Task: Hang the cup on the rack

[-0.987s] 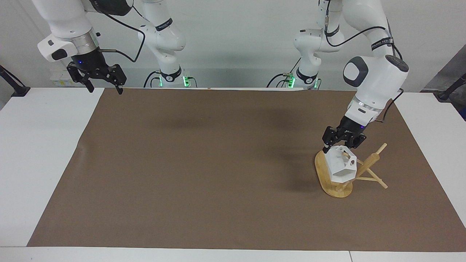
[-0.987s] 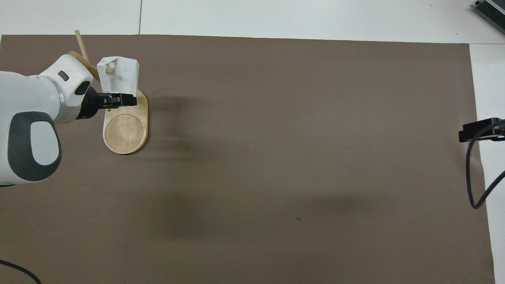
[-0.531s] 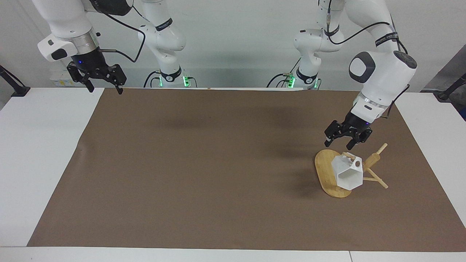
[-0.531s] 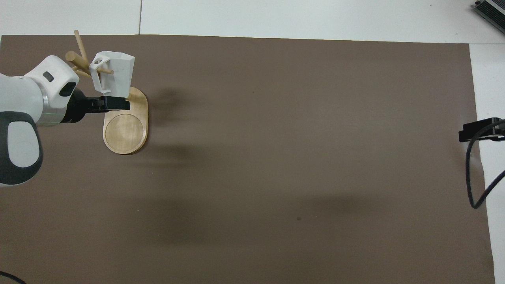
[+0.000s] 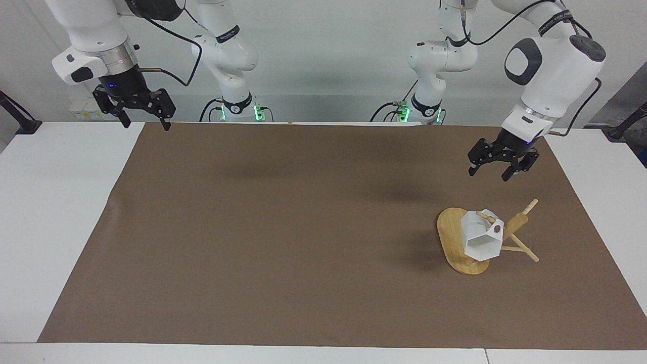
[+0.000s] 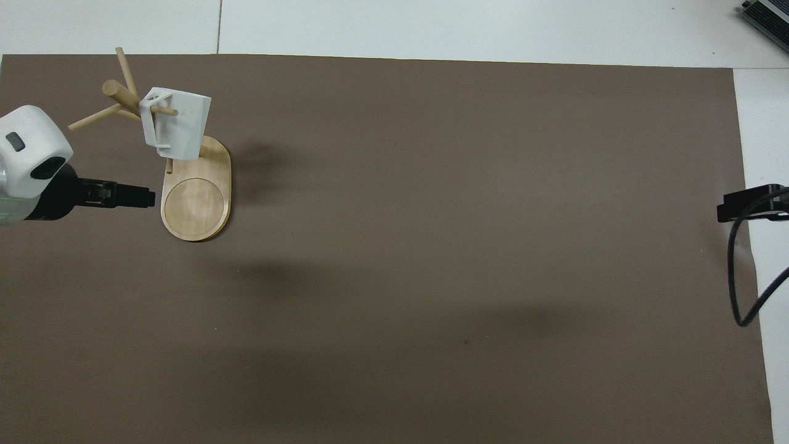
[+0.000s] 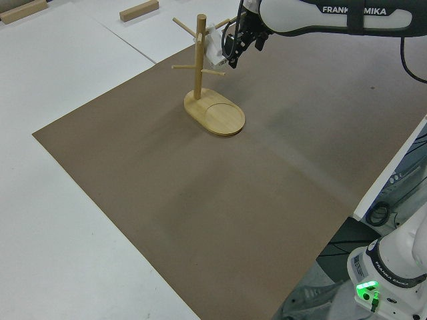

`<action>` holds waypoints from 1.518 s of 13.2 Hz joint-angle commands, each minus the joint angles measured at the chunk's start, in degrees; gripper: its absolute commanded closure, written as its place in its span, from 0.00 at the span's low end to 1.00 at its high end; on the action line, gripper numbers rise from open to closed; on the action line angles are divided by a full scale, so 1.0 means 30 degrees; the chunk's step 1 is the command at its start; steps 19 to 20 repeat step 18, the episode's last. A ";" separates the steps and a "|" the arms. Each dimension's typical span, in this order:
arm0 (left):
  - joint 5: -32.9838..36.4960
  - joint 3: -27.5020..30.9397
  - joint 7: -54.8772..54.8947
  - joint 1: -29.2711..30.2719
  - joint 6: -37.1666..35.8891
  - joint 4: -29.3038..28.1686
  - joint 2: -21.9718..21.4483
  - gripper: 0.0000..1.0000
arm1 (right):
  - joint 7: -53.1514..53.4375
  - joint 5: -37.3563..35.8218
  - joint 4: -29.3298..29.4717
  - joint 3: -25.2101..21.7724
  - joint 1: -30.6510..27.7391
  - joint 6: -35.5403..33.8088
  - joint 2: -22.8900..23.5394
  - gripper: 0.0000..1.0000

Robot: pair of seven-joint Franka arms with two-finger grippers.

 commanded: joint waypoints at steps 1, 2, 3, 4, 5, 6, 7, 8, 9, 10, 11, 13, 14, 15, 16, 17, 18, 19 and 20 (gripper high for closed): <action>0.1752 -0.0236 0.0418 -0.0037 -0.2086 0.1193 -0.0490 0.00 | 0.0245 0.0013 -0.0410 0.0165 -0.0021 -0.0053 -0.0385 0.00; 0.1873 -0.0266 0.0447 -0.0067 -0.3369 0.2594 -0.0113 0.00 | 0.0245 0.0013 -0.0410 0.0165 -0.0021 -0.0053 -0.0385 0.00; 0.1904 -0.0266 0.0447 -0.0096 -0.4542 0.4377 0.0674 0.00 | 0.0245 0.0013 -0.0410 0.0165 -0.0050 -0.0024 -0.0385 0.00; 0.1933 -0.0266 0.0476 -0.0067 -0.5830 0.6135 0.1378 0.00 | 0.0245 0.0013 -0.0410 0.0165 -0.0050 -0.0052 -0.0385 0.00; 0.1933 -0.0324 0.0506 -0.0038 -0.6887 0.7545 0.2081 0.00 | 0.0245 0.0013 -0.0410 0.0165 -0.0050 -0.0053 -0.0385 0.00; 0.1904 -0.0325 0.0506 -0.0009 -0.7652 0.8545 0.2523 0.00 | 0.0245 0.0013 -0.0410 0.0165 -0.0021 -0.0053 -0.0385 0.00; 0.1846 -0.0354 0.0506 0.0050 -0.8239 0.8932 0.2702 0.00 | 0.0245 0.0013 -0.0410 0.0165 -0.0021 -0.0053 -0.0385 0.00; 0.1845 -0.0325 0.0448 0.0137 -0.8245 0.8936 0.2675 0.00 | 0.0245 0.0013 -0.0410 0.0165 -0.0021 -0.0053 -0.0385 0.00; 0.1758 -0.0354 0.0447 0.0138 -0.8390 0.8704 0.2471 0.00 | 0.0245 0.0013 -0.0410 0.0165 -0.0021 -0.0053 -0.0385 0.00; 0.1757 -0.0296 0.0447 0.0138 -0.8392 0.8267 0.2266 0.00 | 0.0245 0.0013 -0.0410 0.0165 -0.0050 -0.0053 -0.0385 0.00; 0.1757 -0.0238 0.0389 0.0138 -0.8392 0.8118 0.2090 0.00 | 0.0245 0.0013 -0.0410 0.0165 -0.0021 -0.0053 -0.0385 0.00; 0.1757 -0.0208 0.0213 0.0138 -0.8421 0.7883 0.2001 0.00 | 0.0245 0.0013 -0.0410 0.0165 -0.0021 -0.0053 -0.0385 0.00; 0.1757 -0.0208 0.0213 0.0138 -0.8479 0.7592 0.1797 0.00 | 0.0245 0.0013 -0.0439 0.0165 -0.0021 -0.0053 -0.0385 0.00; 0.1757 -0.0150 0.0242 0.0167 -0.8654 0.6922 0.1331 0.00 | 0.0245 0.0013 -0.0410 0.0165 -0.0021 -0.0053 -0.0385 0.00; 0.1757 -0.0149 0.0271 0.0168 -0.8482 0.6335 0.0921 0.00 | 0.0245 -0.0016 -0.0410 0.0165 -0.0021 -0.0053 -0.0385 0.00; 0.1757 -0.0120 0.0243 0.0168 -0.8364 0.6271 0.0888 0.00 | 0.0245 0.0013 -0.0410 0.0165 -0.0021 -0.0053 -0.0385 0.00; 0.1757 -0.0120 0.0242 0.0168 -0.8305 0.6299 0.0916 0.00 | 0.0245 0.0013 -0.0410 0.0165 -0.0021 -0.0053 -0.0385 0.00; 0.1757 -0.0120 0.0242 0.0168 -0.8305 0.6299 0.0916 0.00 | 0.0245 0.0013 -0.0410 0.0165 -0.0021 -0.0053 -0.0385 0.00; 0.1757 -0.0120 0.0242 0.0168 -0.8305 0.6299 0.0916 0.00 | 0.0245 0.0013 -0.0410 0.0165 -0.0021 -0.0053 -0.0385 0.00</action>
